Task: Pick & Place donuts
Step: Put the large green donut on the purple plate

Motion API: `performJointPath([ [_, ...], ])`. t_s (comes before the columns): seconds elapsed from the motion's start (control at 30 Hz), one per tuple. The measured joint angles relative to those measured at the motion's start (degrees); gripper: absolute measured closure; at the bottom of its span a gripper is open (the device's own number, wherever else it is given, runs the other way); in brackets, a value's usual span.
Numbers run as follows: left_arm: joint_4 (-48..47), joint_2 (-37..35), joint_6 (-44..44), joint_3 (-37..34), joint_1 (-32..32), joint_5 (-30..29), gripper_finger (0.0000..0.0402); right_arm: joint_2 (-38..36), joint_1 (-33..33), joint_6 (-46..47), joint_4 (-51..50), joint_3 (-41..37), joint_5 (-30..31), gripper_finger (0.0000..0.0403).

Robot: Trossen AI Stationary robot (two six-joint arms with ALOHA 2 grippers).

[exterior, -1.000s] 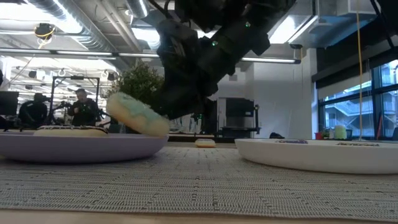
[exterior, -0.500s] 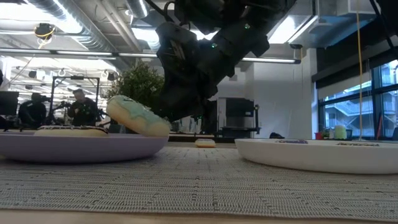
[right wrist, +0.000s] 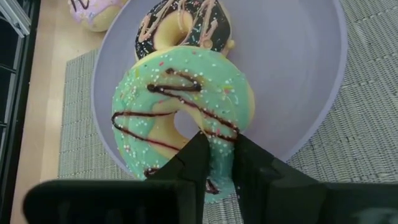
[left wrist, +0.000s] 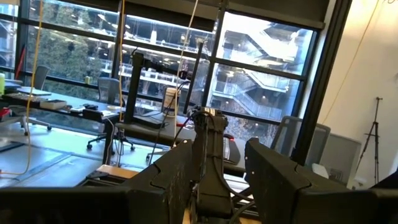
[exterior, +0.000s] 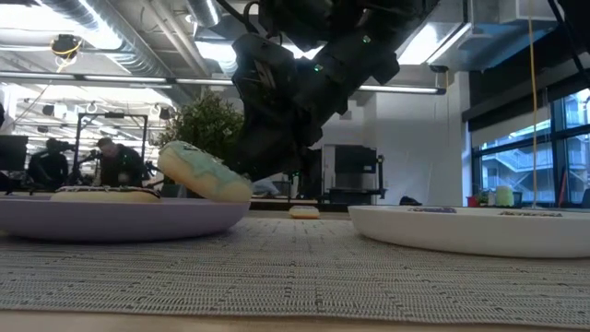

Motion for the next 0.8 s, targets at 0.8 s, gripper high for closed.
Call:
performJointPath([
  [0.8, 0.00, 0.00, 0.00, 0.00, 0.00, 0.01, 0.0258, -4.11, -2.49, -2.51, 4.33, 0.09, 0.10, 0.0273],
])
